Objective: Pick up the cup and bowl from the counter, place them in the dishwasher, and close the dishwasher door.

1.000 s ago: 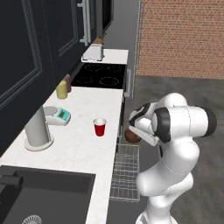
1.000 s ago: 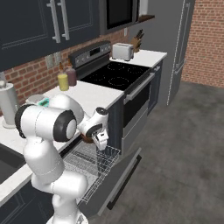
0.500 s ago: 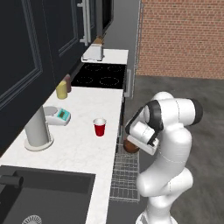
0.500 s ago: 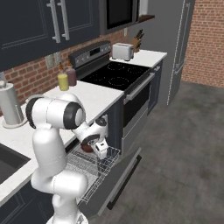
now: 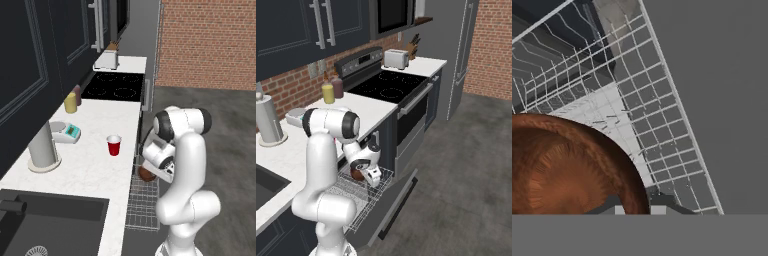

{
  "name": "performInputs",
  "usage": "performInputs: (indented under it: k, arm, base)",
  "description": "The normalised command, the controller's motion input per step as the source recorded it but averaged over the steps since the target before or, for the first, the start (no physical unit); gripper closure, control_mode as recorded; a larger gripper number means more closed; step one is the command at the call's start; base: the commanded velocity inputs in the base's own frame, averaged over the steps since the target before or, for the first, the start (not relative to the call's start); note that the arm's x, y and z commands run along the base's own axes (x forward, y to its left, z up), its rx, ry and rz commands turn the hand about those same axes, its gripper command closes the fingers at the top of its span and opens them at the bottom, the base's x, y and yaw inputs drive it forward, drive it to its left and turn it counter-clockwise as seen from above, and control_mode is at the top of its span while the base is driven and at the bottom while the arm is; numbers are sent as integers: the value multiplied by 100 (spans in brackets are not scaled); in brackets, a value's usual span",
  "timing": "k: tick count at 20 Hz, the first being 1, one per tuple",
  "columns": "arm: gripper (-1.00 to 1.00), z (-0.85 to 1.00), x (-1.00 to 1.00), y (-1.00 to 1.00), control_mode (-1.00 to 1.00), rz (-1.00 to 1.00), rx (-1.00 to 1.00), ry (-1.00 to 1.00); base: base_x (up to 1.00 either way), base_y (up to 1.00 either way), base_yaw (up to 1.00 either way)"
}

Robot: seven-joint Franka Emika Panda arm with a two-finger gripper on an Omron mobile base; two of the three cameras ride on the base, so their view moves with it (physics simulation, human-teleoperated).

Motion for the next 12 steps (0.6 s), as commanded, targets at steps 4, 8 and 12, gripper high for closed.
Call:
performInputs:
  k: [4,8,12]
  arm:
    - [100,-44,41,0,-100,0,18,0]
    - [100,-28,46,0,-100,0,15,0]
    - [100,-38,36,0,-100,0,11,0]
  base:
    - [0,0,0]
    - [0,0,0]
    - [0,0,0]
